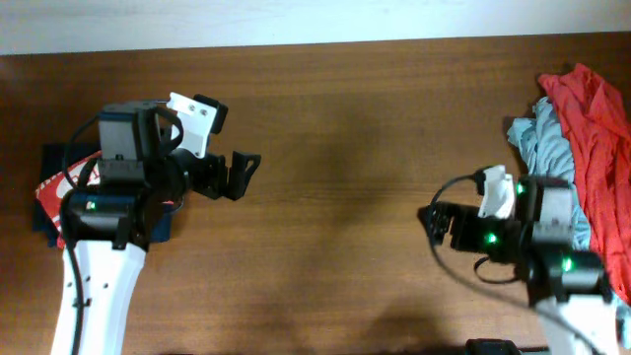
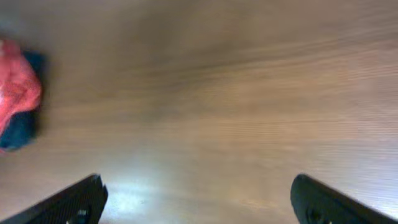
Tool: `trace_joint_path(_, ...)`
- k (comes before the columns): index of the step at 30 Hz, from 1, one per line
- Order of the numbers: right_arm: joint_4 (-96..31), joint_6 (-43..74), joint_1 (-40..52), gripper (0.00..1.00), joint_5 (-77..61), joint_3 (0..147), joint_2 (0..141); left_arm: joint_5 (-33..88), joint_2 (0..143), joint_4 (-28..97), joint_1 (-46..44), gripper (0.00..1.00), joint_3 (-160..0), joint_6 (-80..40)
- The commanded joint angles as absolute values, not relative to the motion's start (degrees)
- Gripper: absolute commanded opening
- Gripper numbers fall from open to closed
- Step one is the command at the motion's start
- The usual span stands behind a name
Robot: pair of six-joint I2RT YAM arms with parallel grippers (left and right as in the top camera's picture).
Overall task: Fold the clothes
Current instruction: 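Reach the right gripper to the clothes pile and grasp the orange-red shirt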
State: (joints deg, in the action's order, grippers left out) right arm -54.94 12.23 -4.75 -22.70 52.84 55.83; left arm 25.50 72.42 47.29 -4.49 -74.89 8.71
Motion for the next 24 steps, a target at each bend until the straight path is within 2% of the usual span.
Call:
trace_joint_path(1, -63.68, 16.64, -9.08, 0.99, -2.83, 67.29, 65.84, 23.68, 73.17, 46.92, -4.73, 0.99, -75.92, 7.94)
trace_joint_path(6, -69.89, 17.3, -21.45, 0.99, -0.78, 80.4, 78.46, 22.7, 73.93, 47.35, -4.73, 0.99, -75.92, 7.92)
trace_joint_path(9, -72.2, 21.63, -30.83, 0.99, -0.82, 84.51, 84.49, 22.68, 73.93, 48.1, -4.73, 0.99, -75.92, 7.94)
trace_joint_path(16, -70.67, 27.66, -48.03, 0.99, -0.8, 84.66, 90.43, 22.68, 73.95, 48.29, -4.73, 0.99, -75.92, 7.94)
trace_joint_path(24, -71.5, 27.97, -60.93, 0.99, 0.64, 84.58, 93.34, 22.68, 73.93, 48.27, -4.73, 0.99, -75.92, 7.97)
